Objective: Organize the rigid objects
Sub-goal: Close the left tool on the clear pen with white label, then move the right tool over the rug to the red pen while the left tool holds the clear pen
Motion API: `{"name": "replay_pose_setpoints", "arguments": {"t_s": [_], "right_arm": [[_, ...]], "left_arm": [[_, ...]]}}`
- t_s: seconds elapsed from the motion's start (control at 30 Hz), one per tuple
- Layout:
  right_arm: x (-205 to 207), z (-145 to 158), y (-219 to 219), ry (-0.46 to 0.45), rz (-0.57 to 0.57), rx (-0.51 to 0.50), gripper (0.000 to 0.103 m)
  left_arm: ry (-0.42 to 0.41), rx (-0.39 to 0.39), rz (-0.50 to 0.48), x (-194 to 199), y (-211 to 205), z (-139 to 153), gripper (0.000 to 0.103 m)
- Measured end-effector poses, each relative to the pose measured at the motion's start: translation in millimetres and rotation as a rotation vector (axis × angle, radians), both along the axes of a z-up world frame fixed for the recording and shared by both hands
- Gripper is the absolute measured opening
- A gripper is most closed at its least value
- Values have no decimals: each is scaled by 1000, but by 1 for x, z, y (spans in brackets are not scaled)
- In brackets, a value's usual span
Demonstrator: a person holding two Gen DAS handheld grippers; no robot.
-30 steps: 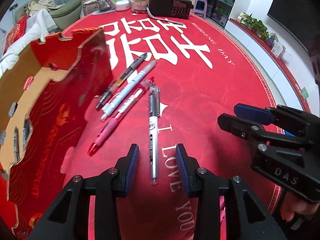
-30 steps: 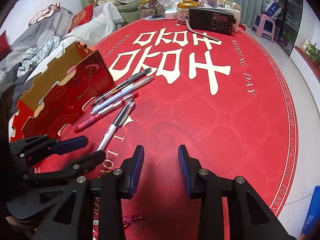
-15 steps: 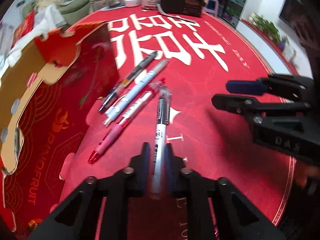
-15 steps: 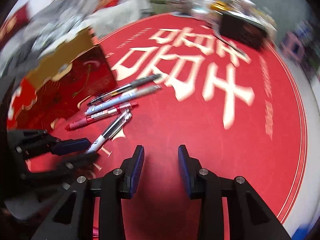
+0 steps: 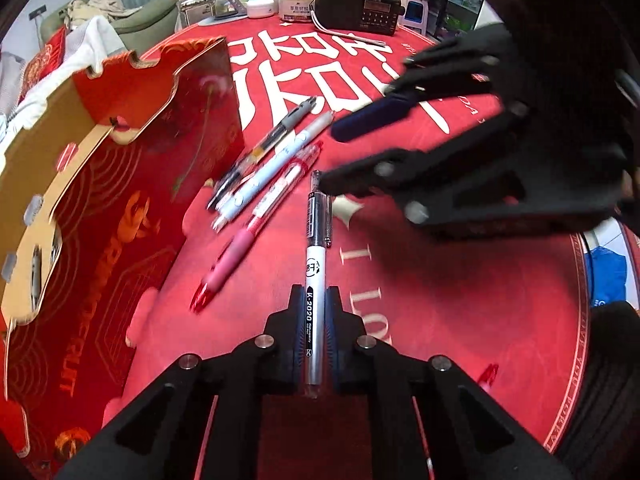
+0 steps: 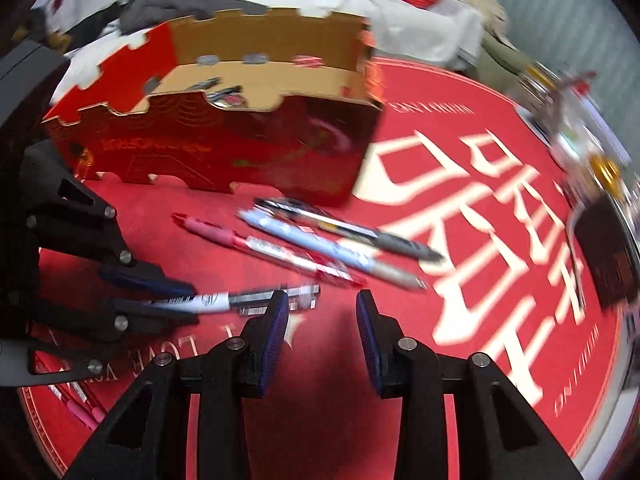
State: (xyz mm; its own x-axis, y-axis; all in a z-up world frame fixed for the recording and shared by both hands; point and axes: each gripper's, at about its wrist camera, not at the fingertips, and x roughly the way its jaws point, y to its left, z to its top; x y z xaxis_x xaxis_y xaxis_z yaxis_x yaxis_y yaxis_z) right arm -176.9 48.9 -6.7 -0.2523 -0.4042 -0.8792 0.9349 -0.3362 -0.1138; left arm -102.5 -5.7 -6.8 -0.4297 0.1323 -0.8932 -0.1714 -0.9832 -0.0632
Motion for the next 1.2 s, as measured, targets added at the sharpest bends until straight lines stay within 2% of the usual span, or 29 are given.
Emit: {"name": "replay_pose_setpoints", "arguments": {"t_s": [0.13, 0.17, 0.2, 0.23, 0.3, 0.33, 0.5, 0.53, 0.6, 0.67, 0.73, 0.87, 1.03, 1.1, 1.2], "right_arm": [[-3, -8, -13, -52, 54, 3, 39], [-1, -8, -14, -51, 71, 2, 45], [1, -9, -16, -61, 92, 6, 56], [3, -10, -17, -67, 103, 14, 62], [9, -14, -19, -145, 150, 48, 62], [13, -15, -19, -155, 171, 64, 62], [27, -7, -22, -121, 209, 86, 62], [26, -3, -24, -85, 203, 81, 62], [19, 1, -27, -103, 170, 58, 62], [11, -3, -34, -130, 96, 59, 62], [3, -11, -38, -102, -46, 91, 64], [-12, -10, -22, -206, -388, 13, 64], [-12, -12, -16, -293, -665, -81, 64], [-13, -15, -21, -284, -739, -65, 64], [-3, -20, -42, -153, -749, 25, 64]], "left_arm": [[-22, 18, -7, 12, -7, 1, 10], [-31, 20, -11, 16, -9, 2, 10], [-37, 19, -14, 18, -10, 2, 10], [-43, 19, -16, 20, -11, 2, 11], [-55, 24, -12, 26, -16, 3, 15], [-60, 35, -11, 28, -18, 3, 16], [-66, 50, 1, 36, -22, 4, 17], [-68, 58, 4, 36, -24, 4, 17], [-67, 75, 6, 37, -26, 4, 17], [-61, 70, 3, 38, -26, 5, 17], [-53, 43, -11, 40, -22, 5, 18], [-43, 26, -24, 44, -20, 5, 17], [-30, 18, -23, 47, -18, 5, 17], [-26, 22, -22, 50, -19, 5, 17], [-21, 26, -21, 52, -19, 5, 17]]}}
